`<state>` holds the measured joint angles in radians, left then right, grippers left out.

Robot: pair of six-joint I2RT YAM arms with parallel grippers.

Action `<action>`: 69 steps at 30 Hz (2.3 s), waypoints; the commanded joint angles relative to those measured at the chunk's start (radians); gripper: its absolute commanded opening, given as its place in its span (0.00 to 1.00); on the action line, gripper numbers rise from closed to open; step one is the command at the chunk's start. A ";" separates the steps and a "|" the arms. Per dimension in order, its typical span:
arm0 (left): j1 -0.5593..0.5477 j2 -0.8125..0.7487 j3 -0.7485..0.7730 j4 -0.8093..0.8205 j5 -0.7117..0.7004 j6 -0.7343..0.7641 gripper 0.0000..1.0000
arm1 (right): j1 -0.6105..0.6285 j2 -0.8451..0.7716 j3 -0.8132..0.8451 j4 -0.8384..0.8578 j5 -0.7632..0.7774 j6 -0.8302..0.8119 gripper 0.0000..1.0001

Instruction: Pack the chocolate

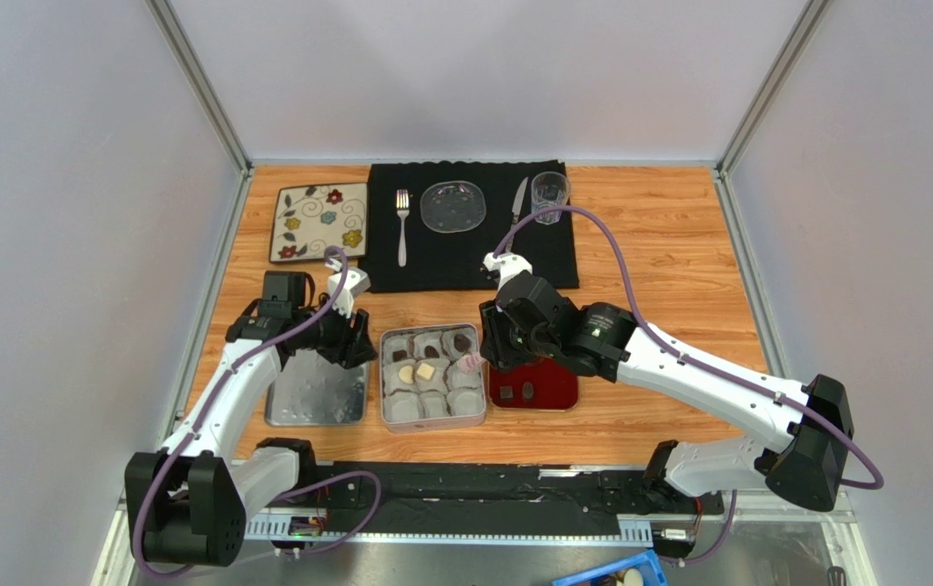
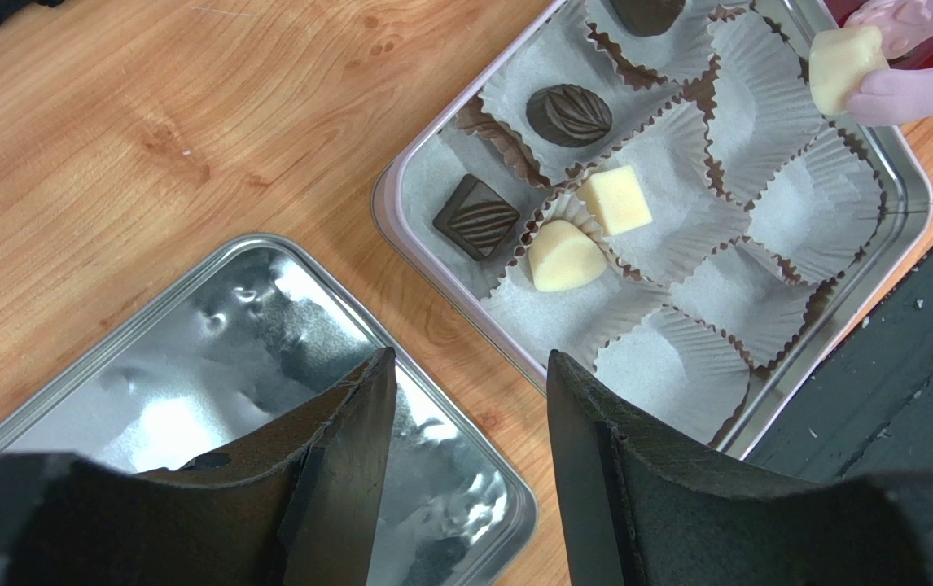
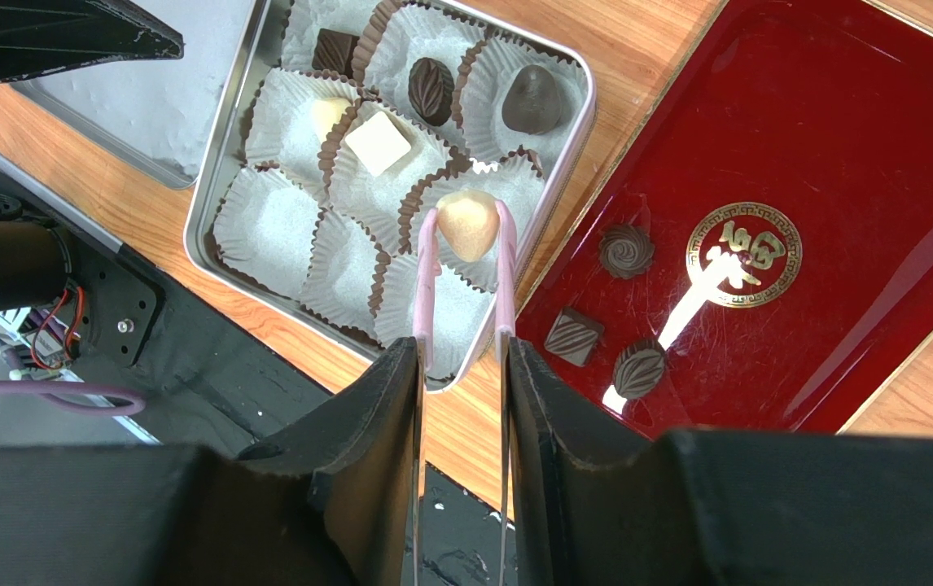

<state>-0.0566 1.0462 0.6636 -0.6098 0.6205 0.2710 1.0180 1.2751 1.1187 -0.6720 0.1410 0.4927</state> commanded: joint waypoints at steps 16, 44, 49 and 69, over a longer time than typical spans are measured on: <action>0.004 -0.021 0.030 0.001 0.019 0.019 0.57 | 0.005 -0.026 0.036 0.038 0.009 0.001 0.34; 0.004 -0.026 0.031 -0.004 0.028 0.019 0.57 | -0.059 -0.163 -0.095 -0.032 0.124 -0.028 0.33; 0.004 -0.023 0.034 -0.005 0.025 0.022 0.57 | -0.062 -0.129 -0.111 -0.005 0.126 -0.034 0.34; 0.004 -0.021 0.048 -0.016 0.024 0.031 0.57 | -0.107 -0.003 -0.140 0.086 0.074 -0.055 0.38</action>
<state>-0.0566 1.0378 0.6670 -0.6209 0.6235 0.2787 0.9188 1.2568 0.9730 -0.6456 0.2218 0.4522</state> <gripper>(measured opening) 0.567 0.383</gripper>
